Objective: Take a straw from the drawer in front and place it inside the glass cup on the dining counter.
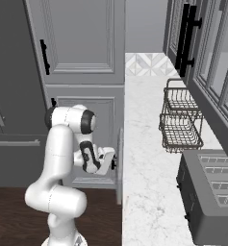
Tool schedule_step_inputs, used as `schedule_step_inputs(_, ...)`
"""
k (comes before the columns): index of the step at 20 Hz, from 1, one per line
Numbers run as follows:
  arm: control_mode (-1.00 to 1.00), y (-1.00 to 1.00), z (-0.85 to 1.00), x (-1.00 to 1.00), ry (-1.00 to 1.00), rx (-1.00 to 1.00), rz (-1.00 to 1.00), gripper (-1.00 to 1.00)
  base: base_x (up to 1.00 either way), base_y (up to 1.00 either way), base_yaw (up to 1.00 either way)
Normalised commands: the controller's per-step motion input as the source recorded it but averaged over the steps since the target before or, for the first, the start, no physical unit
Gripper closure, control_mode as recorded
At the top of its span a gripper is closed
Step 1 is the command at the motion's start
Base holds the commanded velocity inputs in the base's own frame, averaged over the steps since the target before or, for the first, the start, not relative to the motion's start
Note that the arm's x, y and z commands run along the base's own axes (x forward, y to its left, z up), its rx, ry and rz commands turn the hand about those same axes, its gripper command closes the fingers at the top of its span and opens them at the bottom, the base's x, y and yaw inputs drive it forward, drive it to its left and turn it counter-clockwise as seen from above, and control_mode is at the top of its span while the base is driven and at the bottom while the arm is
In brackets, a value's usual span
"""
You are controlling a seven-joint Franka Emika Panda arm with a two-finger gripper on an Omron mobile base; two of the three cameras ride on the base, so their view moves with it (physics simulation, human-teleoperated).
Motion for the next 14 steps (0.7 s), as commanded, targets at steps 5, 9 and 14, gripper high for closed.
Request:
schedule_step_inputs(5, -1.0, 1.0, 0.0, -0.15, 0.0, -0.06, -0.03, 1.0, 0.0, 0.0, 0.0)
schedule_step_inputs(9, -1.0, 1.0, 0.0, -0.12, 0.0, -0.05, -0.03, 1.0, 0.0, 0.0, 0.0)
schedule_step_inputs(14, -1.0, 0.99, 0.0, -0.12, 0.0, -0.03, -0.03, -1.0, 0.0, 0.0, 0.0)
